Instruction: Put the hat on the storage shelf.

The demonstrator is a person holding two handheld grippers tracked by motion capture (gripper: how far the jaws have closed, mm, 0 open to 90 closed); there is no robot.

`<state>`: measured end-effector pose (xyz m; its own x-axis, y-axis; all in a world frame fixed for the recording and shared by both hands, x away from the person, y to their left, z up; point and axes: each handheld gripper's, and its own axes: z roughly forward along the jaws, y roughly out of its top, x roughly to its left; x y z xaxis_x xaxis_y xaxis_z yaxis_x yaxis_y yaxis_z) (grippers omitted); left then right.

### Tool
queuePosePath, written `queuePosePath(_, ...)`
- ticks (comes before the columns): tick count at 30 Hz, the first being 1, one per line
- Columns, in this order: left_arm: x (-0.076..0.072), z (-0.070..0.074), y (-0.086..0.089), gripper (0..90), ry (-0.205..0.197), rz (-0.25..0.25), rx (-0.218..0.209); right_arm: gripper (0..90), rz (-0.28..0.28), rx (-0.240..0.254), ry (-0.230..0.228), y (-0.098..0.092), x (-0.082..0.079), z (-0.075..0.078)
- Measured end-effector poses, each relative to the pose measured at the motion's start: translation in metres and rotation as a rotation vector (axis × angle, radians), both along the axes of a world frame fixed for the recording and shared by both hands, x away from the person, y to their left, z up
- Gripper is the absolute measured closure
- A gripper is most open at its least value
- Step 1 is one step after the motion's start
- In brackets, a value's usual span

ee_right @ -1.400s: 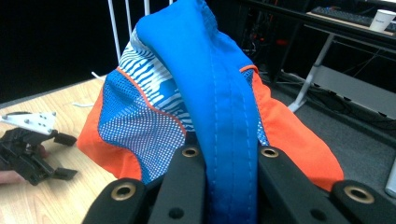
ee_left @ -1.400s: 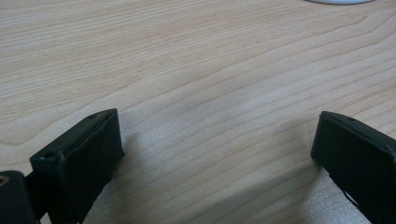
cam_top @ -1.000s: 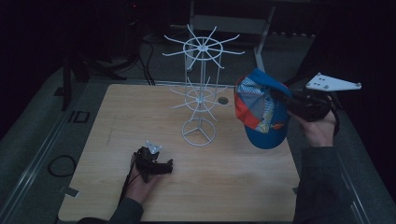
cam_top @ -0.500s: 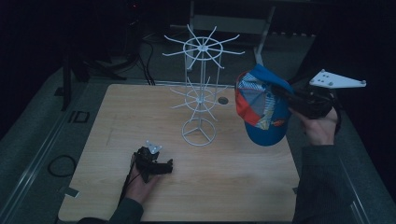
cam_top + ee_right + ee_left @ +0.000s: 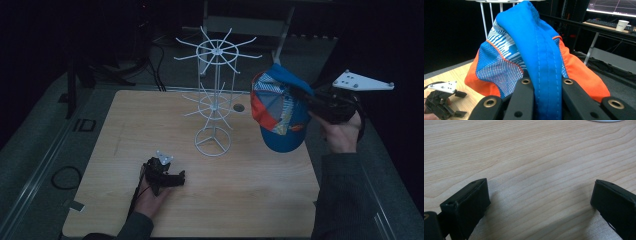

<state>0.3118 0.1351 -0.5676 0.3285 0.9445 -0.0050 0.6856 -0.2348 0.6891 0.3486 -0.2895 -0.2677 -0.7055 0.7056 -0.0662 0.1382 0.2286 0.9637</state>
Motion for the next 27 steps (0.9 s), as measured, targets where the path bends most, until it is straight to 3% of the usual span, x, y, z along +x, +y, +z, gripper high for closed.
queuePosePath(27, 0.0000, 0.0000, 0.0000, 2.4, 0.000, 0.000, 0.000, 87.2, 0.010, 0.047, -0.029, -0.0018, -0.0003, 0.0096)
